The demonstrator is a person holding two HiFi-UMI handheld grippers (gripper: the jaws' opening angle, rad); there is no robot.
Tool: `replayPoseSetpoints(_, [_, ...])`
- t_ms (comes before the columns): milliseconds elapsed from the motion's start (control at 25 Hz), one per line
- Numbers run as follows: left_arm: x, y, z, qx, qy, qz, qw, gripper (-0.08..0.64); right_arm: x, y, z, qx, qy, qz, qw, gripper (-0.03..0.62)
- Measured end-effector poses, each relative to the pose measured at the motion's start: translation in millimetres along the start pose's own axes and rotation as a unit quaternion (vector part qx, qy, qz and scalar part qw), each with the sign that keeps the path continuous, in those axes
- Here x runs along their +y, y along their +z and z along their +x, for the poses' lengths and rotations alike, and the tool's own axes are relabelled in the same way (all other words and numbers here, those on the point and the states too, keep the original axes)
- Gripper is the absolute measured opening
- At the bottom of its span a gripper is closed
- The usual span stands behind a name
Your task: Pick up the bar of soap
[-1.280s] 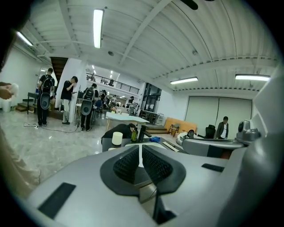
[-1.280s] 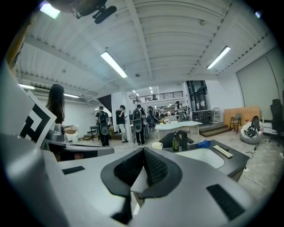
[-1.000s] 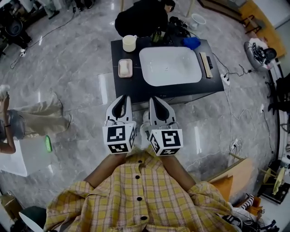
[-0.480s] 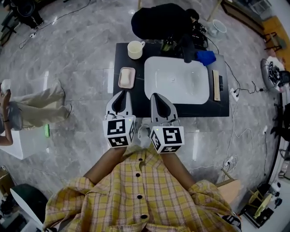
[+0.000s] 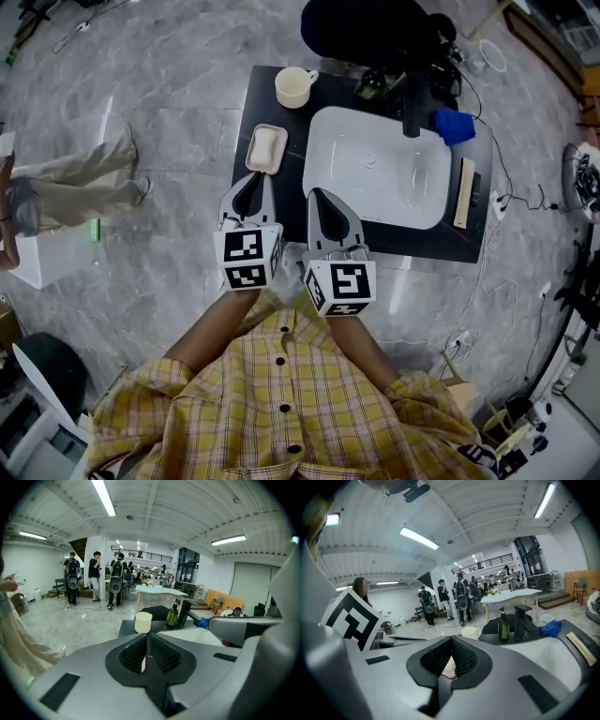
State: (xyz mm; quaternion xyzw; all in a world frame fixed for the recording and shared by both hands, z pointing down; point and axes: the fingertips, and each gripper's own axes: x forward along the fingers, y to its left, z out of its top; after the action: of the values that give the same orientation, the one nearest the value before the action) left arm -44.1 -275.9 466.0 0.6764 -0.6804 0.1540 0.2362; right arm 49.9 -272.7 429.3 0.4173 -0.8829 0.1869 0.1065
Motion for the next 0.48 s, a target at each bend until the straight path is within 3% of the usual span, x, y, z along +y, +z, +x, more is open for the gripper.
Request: replayPoseSetpoints(480, [32.4,-5.7,59.2,0.049,-0.015,-0.004,0.9987,0.048,-6.7,-13.9,52.1,0.035,-0.028,0.010,0.999,0.020])
